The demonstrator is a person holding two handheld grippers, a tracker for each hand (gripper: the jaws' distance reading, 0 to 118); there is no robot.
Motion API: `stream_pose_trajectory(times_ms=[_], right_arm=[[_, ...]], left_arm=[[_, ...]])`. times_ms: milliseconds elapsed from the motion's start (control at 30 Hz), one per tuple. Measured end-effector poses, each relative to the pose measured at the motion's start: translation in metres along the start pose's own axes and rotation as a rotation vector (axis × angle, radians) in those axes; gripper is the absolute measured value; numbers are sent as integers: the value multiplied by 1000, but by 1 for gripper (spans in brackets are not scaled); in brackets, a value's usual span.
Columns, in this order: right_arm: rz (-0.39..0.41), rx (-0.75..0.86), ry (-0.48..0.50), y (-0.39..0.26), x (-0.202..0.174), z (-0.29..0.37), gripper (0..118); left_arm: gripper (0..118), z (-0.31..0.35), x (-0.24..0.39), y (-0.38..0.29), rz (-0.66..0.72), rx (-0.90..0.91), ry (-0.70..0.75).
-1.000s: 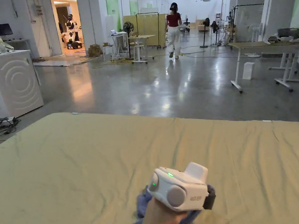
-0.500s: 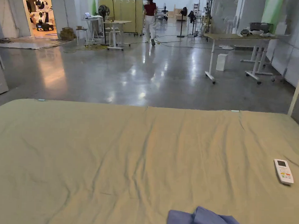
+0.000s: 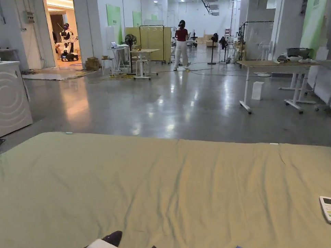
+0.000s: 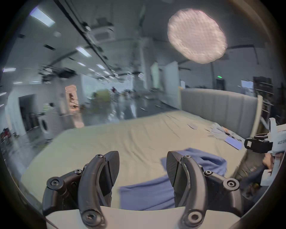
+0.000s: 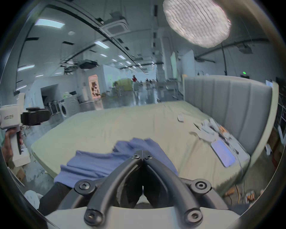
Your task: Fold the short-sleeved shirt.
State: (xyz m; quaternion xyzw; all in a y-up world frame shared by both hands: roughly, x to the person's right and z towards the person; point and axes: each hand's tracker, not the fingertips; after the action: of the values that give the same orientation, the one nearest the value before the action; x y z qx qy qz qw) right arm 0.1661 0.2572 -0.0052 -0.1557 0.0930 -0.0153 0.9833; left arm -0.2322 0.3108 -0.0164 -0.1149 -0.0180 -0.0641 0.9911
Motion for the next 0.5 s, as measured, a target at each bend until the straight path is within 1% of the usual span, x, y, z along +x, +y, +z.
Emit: stream_pose_trajectory(times_ms=[67, 100, 133, 200, 267, 300, 400, 433, 500], right_arm=[[30, 44, 24, 14, -11, -4, 0], [37, 57, 29, 20, -16, -5, 0], [38, 66, 29, 24, -20, -6, 0], [30, 90, 37, 31, -25, -2, 0], [21, 104, 51, 34, -28, 2, 0], [24, 105, 49, 35, -30, 6, 0], [90, 98, -12, 39, -38, 20, 0], [112, 110, -8, 40, -39, 24, 0], [115, 104, 0, 40, -39, 27, 0]], left_arm=[[61, 30, -13, 2, 28, 66, 36], [58, 47, -12, 9, 43, 78, 65], [46, 58, -14, 10, 43, 88, 71], [18, 69, -13, 9, 38, 97, 77], [12, 78, -11, 12, 33, 91, 77], [4, 80, -9, 12, 35, 72, 64], [0, 87, 1, 11, 24, 36, 57], [0, 87, 5, 9, 9, 41, 60], [0, 85, 9, 8, -12, 27, 55]])
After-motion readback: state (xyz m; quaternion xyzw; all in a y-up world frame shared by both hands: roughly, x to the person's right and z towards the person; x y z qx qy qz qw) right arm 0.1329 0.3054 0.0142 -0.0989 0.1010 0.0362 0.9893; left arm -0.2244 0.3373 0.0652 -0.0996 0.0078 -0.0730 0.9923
